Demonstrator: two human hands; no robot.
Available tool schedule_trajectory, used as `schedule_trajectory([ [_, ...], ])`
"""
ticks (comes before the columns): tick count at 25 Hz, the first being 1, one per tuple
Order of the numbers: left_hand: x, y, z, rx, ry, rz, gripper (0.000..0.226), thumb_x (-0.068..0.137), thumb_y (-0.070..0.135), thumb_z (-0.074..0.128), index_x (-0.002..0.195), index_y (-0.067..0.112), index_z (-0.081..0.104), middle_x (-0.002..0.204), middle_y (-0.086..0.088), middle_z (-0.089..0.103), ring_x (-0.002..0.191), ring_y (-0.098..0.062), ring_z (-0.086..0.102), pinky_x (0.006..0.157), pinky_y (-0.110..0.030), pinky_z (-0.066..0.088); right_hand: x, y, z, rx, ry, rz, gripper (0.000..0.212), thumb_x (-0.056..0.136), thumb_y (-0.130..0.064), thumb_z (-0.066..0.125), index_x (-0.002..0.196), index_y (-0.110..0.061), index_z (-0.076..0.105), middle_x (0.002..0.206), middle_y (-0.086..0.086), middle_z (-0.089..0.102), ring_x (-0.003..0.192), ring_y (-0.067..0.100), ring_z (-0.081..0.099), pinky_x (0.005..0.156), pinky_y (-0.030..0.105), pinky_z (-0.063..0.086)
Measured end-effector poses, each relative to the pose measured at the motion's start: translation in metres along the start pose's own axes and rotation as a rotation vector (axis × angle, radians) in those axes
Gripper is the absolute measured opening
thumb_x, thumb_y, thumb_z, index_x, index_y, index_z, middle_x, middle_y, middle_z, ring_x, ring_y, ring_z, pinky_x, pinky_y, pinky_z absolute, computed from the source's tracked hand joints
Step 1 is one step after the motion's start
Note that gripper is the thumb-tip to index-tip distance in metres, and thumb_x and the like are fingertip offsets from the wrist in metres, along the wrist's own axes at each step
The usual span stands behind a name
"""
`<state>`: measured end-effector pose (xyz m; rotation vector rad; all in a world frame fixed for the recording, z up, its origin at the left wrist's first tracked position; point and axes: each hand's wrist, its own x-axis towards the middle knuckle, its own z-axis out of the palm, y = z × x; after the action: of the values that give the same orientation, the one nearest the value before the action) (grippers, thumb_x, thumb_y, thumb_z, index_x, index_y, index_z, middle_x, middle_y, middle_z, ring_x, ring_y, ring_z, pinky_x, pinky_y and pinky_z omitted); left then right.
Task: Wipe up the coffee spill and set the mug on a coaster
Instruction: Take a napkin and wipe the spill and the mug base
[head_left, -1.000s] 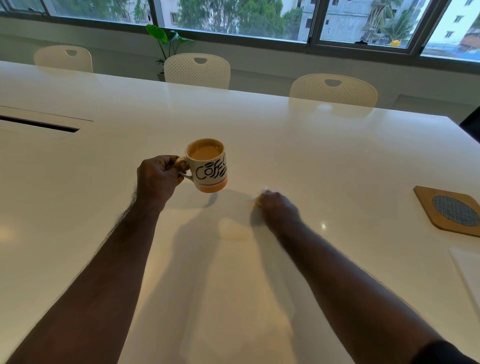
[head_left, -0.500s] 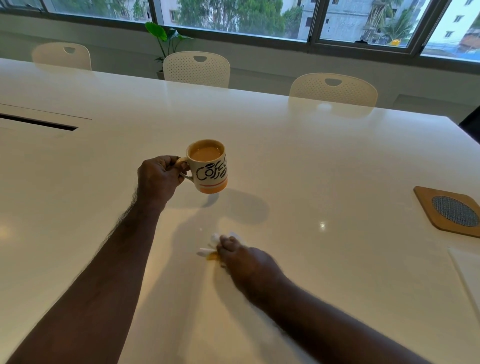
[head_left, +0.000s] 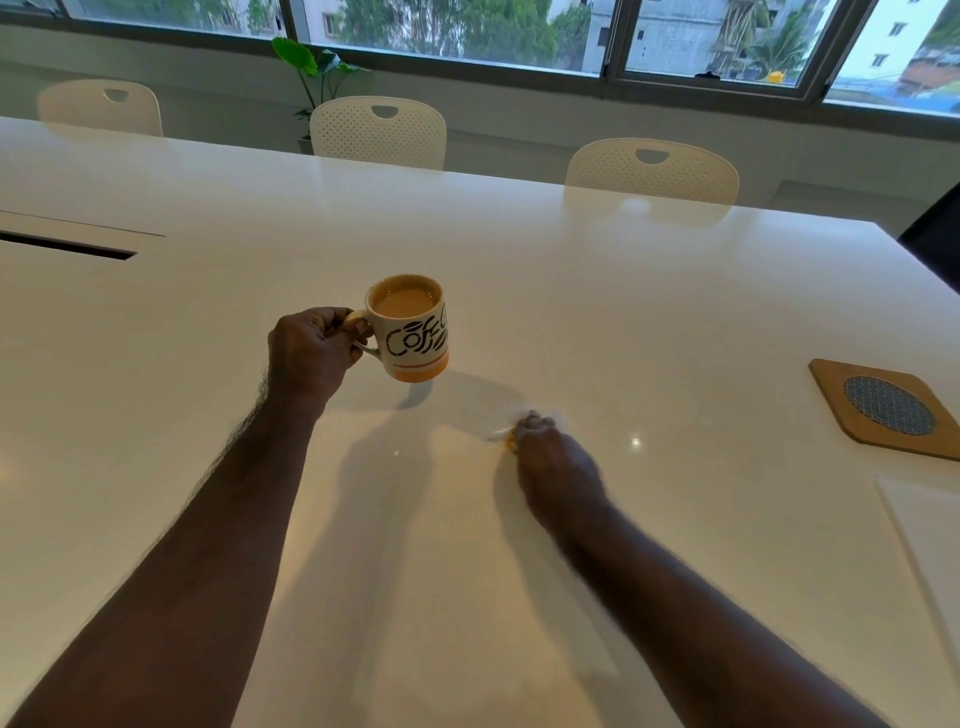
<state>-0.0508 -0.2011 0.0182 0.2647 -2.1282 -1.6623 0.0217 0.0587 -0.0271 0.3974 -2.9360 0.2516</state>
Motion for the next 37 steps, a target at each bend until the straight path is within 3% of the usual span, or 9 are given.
schedule_trajectory([
  [1,0.001,0.000,0.000,0.003,0.000,0.003,0.021,0.084,0.020,0.074,0.101,0.008,0.073,0.086,-0.016,0.073,0.079,-0.025,0.071,0.078,-0.042,0.060,0.004,-0.016,0.012,-0.023,0.049,-0.069,0.029,0.082,0.001,0.045,0.099,0.005,0.069,0.092,0.016,0.070,0.081,0.026,0.071,0.073,0.029,0.055],
  [4,0.004,0.003,0.001,-0.003,0.002,0.000,0.021,0.084,0.021,0.074,0.100,0.008,0.073,0.084,-0.017,0.072,0.076,-0.024,0.069,0.079,-0.045,0.060,-0.002,-0.080,0.014,0.109,-0.222,-0.147,0.039,0.098,-0.002,0.032,0.134,0.006,0.044,0.135,0.022,0.053,0.122,0.033,0.053,0.099,0.038,0.044],
  [8,0.004,0.009,0.003,0.001,-0.003,0.014,0.018,0.084,0.019,0.073,0.100,0.009,0.073,0.084,-0.016,0.072,0.078,-0.026,0.070,0.079,-0.045,0.060,-0.026,-0.103,-0.006,0.485,-0.360,-0.229,0.028,0.093,-0.009,0.050,0.117,-0.011,0.063,0.117,0.008,0.065,0.101,0.022,0.063,0.084,0.035,0.053],
  [10,0.003,0.012,0.002,-0.004,-0.011,0.022,0.016,0.084,0.019,0.073,0.098,0.011,0.073,0.084,-0.016,0.072,0.078,-0.026,0.069,0.079,-0.046,0.060,-0.016,-0.078,-0.009,0.729,-0.331,-0.059,0.039,0.083,0.001,0.051,0.111,-0.017,0.070,0.105,0.000,0.070,0.083,0.011,0.066,0.075,0.026,0.056],
  [14,0.002,0.020,0.000,-0.008,-0.021,0.029,0.020,0.085,0.019,0.072,0.100,0.006,0.073,0.086,-0.018,0.072,0.080,-0.027,0.069,0.080,-0.046,0.059,0.023,-0.018,-0.019,1.192,-0.048,0.367,0.045,0.077,0.014,0.044,0.088,-0.018,0.073,0.090,0.007,0.073,0.082,0.019,0.069,0.081,0.045,0.058],
  [20,-0.002,0.034,-0.003,-0.028,-0.036,0.041,0.012,0.086,0.018,0.071,0.097,0.012,0.072,0.088,-0.020,0.072,0.089,-0.037,0.071,0.080,-0.046,0.060,0.051,0.013,-0.036,1.560,-0.157,0.578,0.033,0.088,0.013,0.046,0.104,-0.003,0.068,0.102,0.018,0.071,0.085,0.024,0.072,0.073,0.030,0.059],
  [24,-0.006,0.036,-0.003,-0.020,-0.034,0.038,0.016,0.086,0.016,0.071,0.100,0.010,0.072,0.088,-0.018,0.072,0.089,-0.034,0.071,0.079,-0.044,0.060,0.056,0.018,-0.032,1.818,-0.365,0.673,0.030,0.086,-0.004,0.052,0.111,0.008,0.063,0.100,0.020,0.069,0.074,0.023,0.070,0.083,0.036,0.056],
  [27,-0.008,0.035,-0.004,-0.004,-0.032,0.033,0.020,0.086,0.016,0.071,0.103,0.006,0.071,0.089,-0.018,0.072,0.088,-0.033,0.072,0.079,-0.044,0.060,0.055,0.022,-0.025,1.747,-0.375,0.662,0.032,0.088,-0.021,0.066,0.108,0.004,0.066,0.096,0.017,0.071,0.080,0.024,0.069,0.080,0.034,0.056],
  [37,-0.017,0.038,0.003,0.003,-0.058,0.048,0.019,0.087,0.017,0.070,0.103,0.007,0.072,0.084,-0.011,0.073,0.082,-0.024,0.072,0.076,-0.040,0.061,0.069,-0.001,-0.020,1.278,-0.138,0.672,0.020,0.081,-0.003,0.072,0.100,-0.010,0.069,0.088,0.009,0.069,0.075,0.016,0.068,0.061,0.023,0.057],
])
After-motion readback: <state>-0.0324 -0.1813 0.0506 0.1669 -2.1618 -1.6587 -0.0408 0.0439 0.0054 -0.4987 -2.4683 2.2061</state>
